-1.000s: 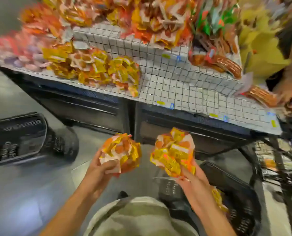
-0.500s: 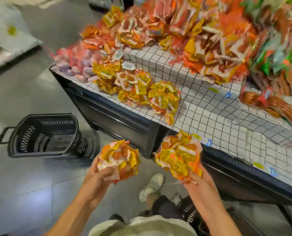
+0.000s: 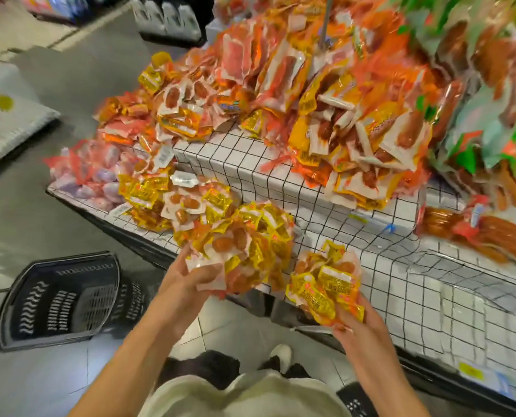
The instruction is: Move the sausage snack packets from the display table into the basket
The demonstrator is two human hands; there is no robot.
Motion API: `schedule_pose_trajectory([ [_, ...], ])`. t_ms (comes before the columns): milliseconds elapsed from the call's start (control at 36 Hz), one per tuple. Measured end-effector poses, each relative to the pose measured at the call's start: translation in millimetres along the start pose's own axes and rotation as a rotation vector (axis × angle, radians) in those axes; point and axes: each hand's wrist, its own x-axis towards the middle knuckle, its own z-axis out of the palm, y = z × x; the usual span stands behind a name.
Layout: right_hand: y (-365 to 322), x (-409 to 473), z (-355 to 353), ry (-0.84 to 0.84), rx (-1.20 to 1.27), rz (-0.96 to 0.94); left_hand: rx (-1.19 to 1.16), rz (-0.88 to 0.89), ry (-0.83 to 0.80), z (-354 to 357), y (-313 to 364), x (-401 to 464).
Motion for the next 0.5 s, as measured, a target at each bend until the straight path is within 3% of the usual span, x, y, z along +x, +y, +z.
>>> schedule_pose_trajectory([
  [194,-16,21,4,0.065,0.009,-0.024,-0.176,-0.063,-0.113,20,34,68],
  [250,-15,24,8,0.091,0.034,-0.026,-0.16,-0.129,-0.048,25,33,93],
  [333,-9,29,14,0.155,0.04,-0.035,0.062,-0.202,0.034,33,21,128],
  [500,9,38,22,0.259,0.051,-0.038,0.518,-0.088,-0.035,24,4,153],
])
